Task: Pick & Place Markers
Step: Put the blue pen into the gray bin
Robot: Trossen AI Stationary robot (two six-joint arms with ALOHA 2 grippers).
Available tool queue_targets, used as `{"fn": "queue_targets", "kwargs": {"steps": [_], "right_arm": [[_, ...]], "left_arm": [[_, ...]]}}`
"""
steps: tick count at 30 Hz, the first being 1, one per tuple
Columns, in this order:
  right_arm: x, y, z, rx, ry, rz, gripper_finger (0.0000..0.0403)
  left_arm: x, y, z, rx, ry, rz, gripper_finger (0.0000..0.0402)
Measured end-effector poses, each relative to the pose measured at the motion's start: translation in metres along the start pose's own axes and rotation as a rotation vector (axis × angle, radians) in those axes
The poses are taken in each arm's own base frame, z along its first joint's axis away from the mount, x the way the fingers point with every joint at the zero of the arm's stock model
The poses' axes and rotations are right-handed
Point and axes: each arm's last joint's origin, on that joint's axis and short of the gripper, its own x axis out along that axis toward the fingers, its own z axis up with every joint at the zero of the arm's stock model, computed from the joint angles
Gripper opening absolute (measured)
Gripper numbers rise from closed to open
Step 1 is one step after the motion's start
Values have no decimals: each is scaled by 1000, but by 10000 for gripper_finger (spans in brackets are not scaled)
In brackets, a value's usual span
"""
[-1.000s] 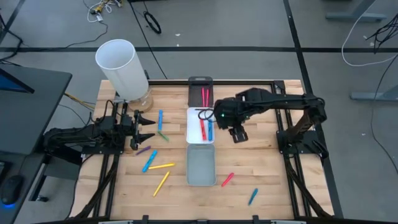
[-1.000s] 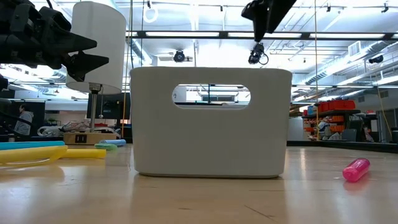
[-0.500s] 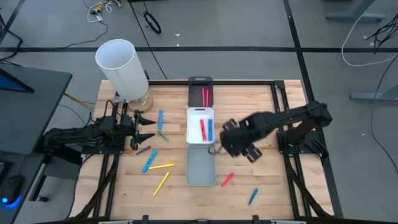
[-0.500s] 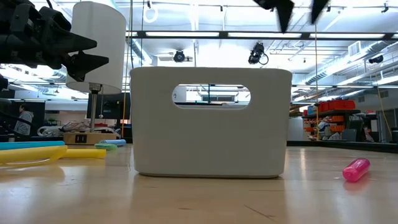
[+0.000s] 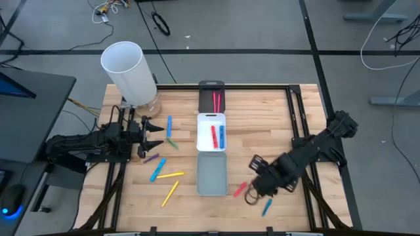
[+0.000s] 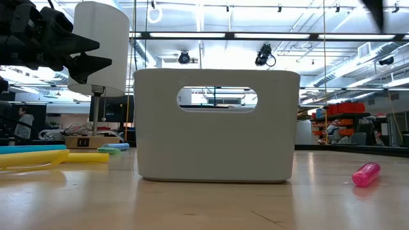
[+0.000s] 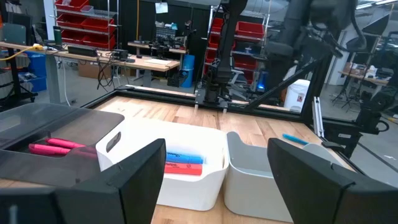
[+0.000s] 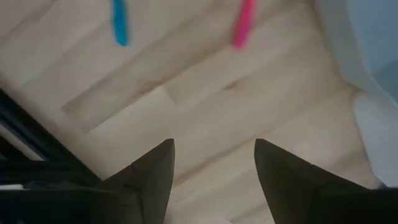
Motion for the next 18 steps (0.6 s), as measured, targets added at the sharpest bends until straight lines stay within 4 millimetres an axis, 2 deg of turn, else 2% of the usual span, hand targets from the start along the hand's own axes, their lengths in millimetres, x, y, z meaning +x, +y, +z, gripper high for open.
{"fn": "queue_targets", "kwargs": {"steps": [5,9,14,18], "right_arm": [[10,33,13,-73,-6,-2,222],[16,51,22,-83,-48,-12,222],[21,68,30,-90,-106,14,222],[20,74,36,-50,-164,31,222]], "left_arm": [[0,0,0,0,0,0,288],[0,0,0,0,0,0,288],[0,0,0,0,0,0,288],[0,0,0,0,1,0,288]]}}
